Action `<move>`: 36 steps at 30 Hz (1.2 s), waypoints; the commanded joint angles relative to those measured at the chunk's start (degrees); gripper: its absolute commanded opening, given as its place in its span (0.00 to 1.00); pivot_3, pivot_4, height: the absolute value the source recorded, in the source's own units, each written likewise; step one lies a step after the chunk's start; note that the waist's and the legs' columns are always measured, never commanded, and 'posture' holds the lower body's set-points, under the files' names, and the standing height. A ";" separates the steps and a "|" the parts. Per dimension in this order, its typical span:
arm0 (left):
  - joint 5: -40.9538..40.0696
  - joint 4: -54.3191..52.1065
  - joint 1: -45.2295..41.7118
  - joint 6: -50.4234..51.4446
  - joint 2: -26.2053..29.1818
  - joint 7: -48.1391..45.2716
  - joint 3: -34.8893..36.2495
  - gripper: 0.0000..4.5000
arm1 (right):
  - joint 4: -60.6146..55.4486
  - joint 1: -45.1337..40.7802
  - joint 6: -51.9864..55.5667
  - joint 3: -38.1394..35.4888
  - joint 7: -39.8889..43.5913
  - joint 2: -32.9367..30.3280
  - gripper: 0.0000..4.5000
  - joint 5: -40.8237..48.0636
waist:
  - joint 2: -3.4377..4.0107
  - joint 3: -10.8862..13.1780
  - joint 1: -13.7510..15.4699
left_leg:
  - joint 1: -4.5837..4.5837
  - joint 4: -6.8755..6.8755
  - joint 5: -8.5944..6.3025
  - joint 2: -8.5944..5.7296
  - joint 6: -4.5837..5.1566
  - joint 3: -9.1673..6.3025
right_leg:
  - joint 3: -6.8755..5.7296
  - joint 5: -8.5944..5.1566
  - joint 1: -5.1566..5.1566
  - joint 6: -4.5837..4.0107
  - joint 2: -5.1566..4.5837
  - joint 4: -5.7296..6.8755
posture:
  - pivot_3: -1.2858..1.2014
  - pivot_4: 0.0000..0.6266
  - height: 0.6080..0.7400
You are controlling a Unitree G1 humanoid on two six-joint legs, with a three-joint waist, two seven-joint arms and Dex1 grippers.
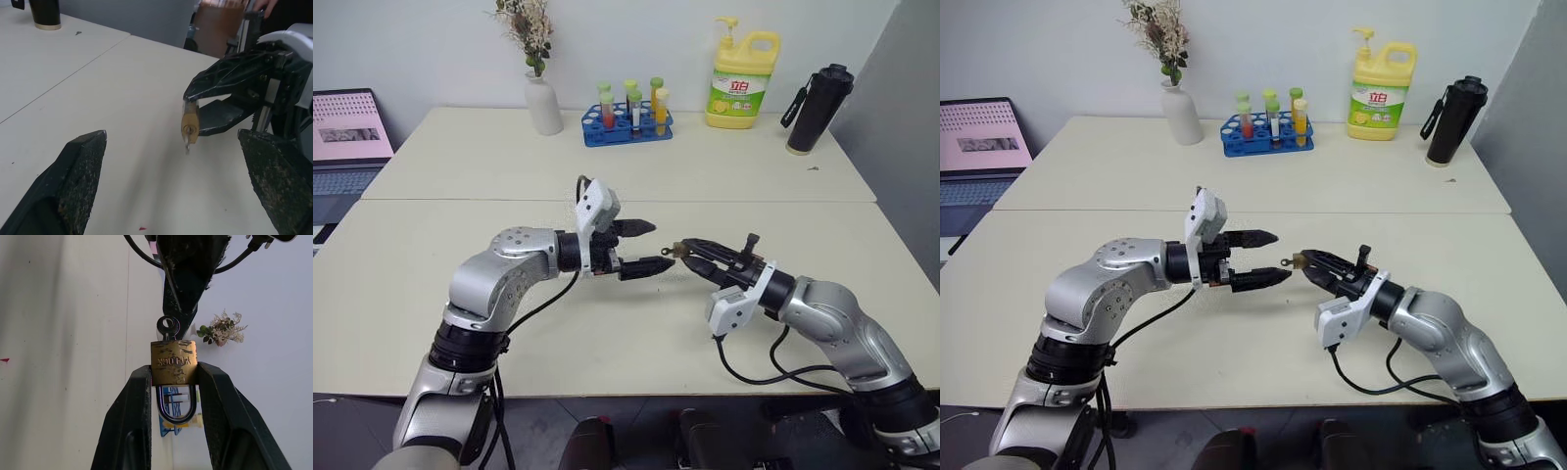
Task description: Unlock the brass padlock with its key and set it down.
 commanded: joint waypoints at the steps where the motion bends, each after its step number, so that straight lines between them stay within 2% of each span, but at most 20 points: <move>1: -0.65 -1.36 -0.68 -0.29 1.15 -1.24 0.39 0.91 | -1.11 -0.59 -0.62 -0.75 -0.72 0.24 0.21 0.98 | 0.00 0.00 0.00 | 0.00 0.00 0.00 0.00 0.00 0.00 | 0.00 0.00 0.00 0.00 0.00 0.00 | 0.52 0.24 1.00; 3: -0.66 -1.58 -0.35 -0.23 1.57 -1.67 -0.05 0.80 | -1.08 -0.61 -0.52 -0.83 -0.64 0.29 0.21 1.05 | 0.00 0.00 0.00 | 0.00 0.00 0.00 0.00 0.00 0.00 | 0.00 0.00 0.00 0.00 0.00 0.00 | 0.52 0.24 1.00; 14: 1.18 -1.38 0.16 -1.86 2.26 -2.81 -2.68 0.01 | -1.48 -0.85 -0.29 -0.79 -0.06 0.61 0.21 1.98 | 0.00 0.00 0.03 | 0.00 0.01 0.00 -0.01 0.00 0.00 | 0.00 0.00 0.00 0.00 -0.01 0.01 | 0.52 0.24 1.00; 23: 1.82 -0.76 -0.04 -2.35 0.42 -1.43 -2.71 0.00 | -1.93 -0.54 0.15 -0.48 0.75 0.61 0.21 3.16 | 0.00 0.00 0.04 | -0.01 0.01 0.00 -0.01 0.00 -0.01 | 0.00 0.00 0.00 0.00 -0.01 0.01 | 0.52 0.24 1.00; 29: 1.74 -0.15 0.38 -2.24 1.91 -2.51 -2.16 0.00 | -1.63 -0.48 0.19 -0.45 1.09 0.45 0.21 3.55 | 0.00 0.00 0.04 | -0.01 0.01 0.00 -0.01 0.00 -0.01 | 0.00 0.00 0.00 0.00 -0.01 0.01 | 0.52 0.24 1.00; 32: 2.59 0.01 0.43 -2.71 2.40 -2.31 -2.11 0.13 | -1.62 -0.33 0.34 -0.55 1.29 0.46 0.21 3.73 | 0.00 0.00 0.03 | 0.00 0.01 0.00 -0.01 0.00 -0.01 | 0.00 0.00 0.00 0.00 -0.01 0.01 | 0.52 0.24 1.00; 35: 1.58 0.01 0.24 -1.74 2.85 -2.55 -1.09 0.33 | -1.48 -0.36 0.36 -0.46 1.61 0.43 0.21 3.78 | 0.00 0.00 0.04 | -0.01 0.01 0.00 -0.01 0.00 -0.02 | -0.01 0.00 0.00 0.00 -0.01 0.01 | 0.52 0.24 1.00; 36: 0.03 -0.16 -0.19 -0.24 2.76 -2.64 -0.17 0.34 | -1.47 -0.36 0.31 -0.45 1.69 0.38 0.21 3.85 | 0.00 0.00 0.04 | -0.01 0.01 0.00 -0.01 0.00 -0.01 | 0.00 0.00 0.00 0.00 -0.01 0.01 | 0.52 0.24 1.00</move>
